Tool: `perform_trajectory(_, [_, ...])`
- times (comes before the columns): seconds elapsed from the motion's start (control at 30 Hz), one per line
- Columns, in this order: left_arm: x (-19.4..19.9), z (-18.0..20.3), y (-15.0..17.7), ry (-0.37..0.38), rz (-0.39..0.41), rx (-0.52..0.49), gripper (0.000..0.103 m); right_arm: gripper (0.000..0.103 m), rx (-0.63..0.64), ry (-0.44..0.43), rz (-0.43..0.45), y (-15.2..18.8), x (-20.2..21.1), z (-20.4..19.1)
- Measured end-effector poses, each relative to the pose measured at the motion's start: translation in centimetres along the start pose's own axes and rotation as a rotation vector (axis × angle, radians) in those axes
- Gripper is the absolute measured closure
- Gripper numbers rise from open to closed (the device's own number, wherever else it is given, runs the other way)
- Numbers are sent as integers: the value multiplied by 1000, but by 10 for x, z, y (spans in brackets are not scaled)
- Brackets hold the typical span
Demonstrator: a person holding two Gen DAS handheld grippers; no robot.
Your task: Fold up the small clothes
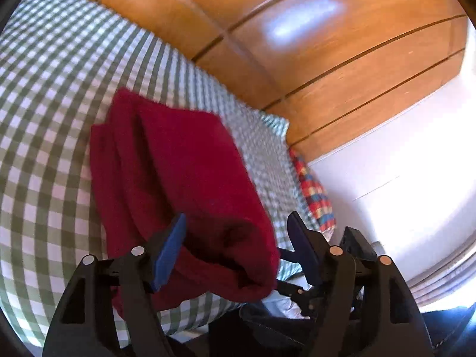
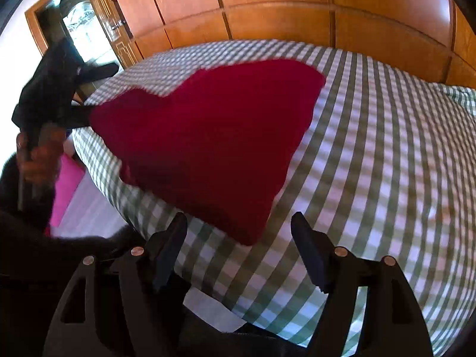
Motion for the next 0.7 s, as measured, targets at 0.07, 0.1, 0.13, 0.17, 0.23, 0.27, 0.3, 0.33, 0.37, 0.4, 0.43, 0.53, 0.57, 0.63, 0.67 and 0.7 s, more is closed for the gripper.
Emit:
perform_trajectory(0.07, [-13,-1,2,-18,-43,7,35,28,3,2,19,1,-4,-7])
perform_trajectory(0.1, [-19,-2,5,-31,-65,4,49,26,6,6,30,1,-5,-12])
perform_trajectory(0.13, [-24,2,8,-43,-83,-22,61,25,9,8,37,1,-9,-16])
perform_trajectory(0.17, [-23,7,12,-48,-79,-46,80,25,10,6,43,0,-12,-16])
perform_trajectory(0.23, [-16,13,12,-51,-41,-100,88,25,12,-5,41,-6,-15,-15])
perform_trajectory(0.27, [-7,16,16,-64,-19,-134,89,25,26,-15,43,-3,-10,-13])
perform_trajectory(0.3, [1,15,20,-92,-4,-153,89,24,40,-28,46,0,-6,-12])
perform_trajectory(0.33, [7,11,24,-105,2,-152,89,21,44,-44,49,0,-3,-11])
perform_trajectory(0.37, [14,2,34,-126,3,-132,89,20,42,-56,49,0,-5,-11])
perform_trajectory(0.4, [17,-4,42,-144,-1,-122,89,18,35,-66,46,1,-5,-10])
perform_trajectory(0.43, [16,-12,51,-171,-11,-117,89,18,32,-69,40,5,-3,-8])
perform_trajectory(0.53, [4,-36,75,-215,-50,-68,89,18,21,-56,17,8,-8,-3])
perform_trajectory(0.57, [5,-39,77,-187,-39,-43,88,18,24,-53,15,7,-8,-3])
perform_trajectory(0.63, [11,-36,69,-138,-1,-17,83,18,38,-51,34,3,-4,-4])
perform_trajectory(0.67, [14,-34,64,-111,13,-11,74,18,40,-53,45,6,2,-4])
perform_trajectory(0.7, [16,-32,58,-84,31,-6,64,18,40,-53,55,5,6,-2])
Point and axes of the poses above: each gripper's, at about its wrist camera, not at the fingertips, and x roughly against the way its jaws point, z to its right, y to its underside, the point moved 3 cm from there along -x, roughly the way its jaws point, and after that the axes turned 3 degrees about y, right-handed, at the moved point
